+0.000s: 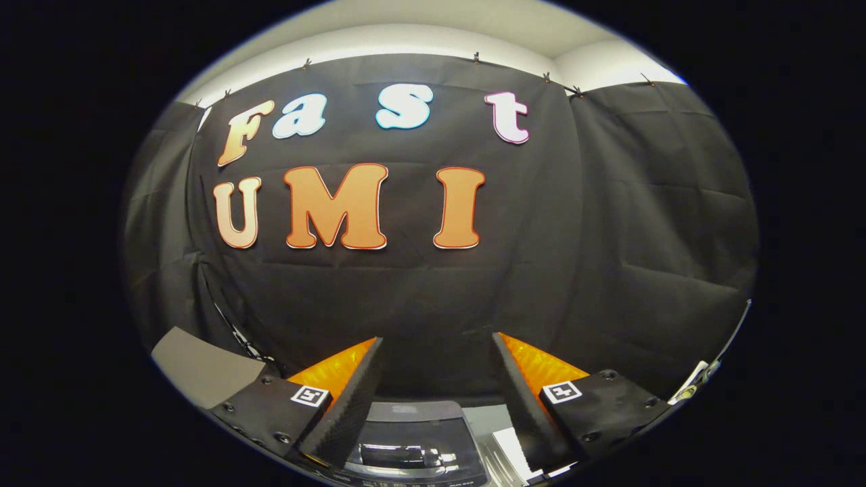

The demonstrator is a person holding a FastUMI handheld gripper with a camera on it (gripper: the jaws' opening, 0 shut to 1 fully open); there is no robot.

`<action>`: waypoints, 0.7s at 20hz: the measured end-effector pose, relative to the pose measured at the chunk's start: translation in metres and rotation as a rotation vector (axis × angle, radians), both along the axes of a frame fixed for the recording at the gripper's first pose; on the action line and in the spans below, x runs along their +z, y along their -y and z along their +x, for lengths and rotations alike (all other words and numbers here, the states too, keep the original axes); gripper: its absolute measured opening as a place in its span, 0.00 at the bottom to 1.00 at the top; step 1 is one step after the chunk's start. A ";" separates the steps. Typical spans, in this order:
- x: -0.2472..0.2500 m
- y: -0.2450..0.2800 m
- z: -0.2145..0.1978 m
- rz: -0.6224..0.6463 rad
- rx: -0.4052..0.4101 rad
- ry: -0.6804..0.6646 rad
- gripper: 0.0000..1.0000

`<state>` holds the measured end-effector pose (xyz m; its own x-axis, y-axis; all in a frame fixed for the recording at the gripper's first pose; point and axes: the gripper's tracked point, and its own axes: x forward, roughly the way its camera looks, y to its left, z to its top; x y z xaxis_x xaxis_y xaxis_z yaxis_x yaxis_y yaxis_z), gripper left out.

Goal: Put the clothes into the washing machine and then close the washing machine lid.

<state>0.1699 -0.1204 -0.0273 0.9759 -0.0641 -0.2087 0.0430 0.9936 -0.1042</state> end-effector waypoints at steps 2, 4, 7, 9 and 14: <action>0.007 0.001 -0.003 0.010 -0.001 0.015 0.99; 0.023 -0.003 -0.004 0.058 0.012 0.043 0.99; 0.058 -0.007 -0.007 0.124 0.031 0.092 0.99; 0.085 -0.004 -0.011 0.128 0.037 0.128 0.99; 0.121 0.005 -0.018 -0.010 0.002 0.195 1.00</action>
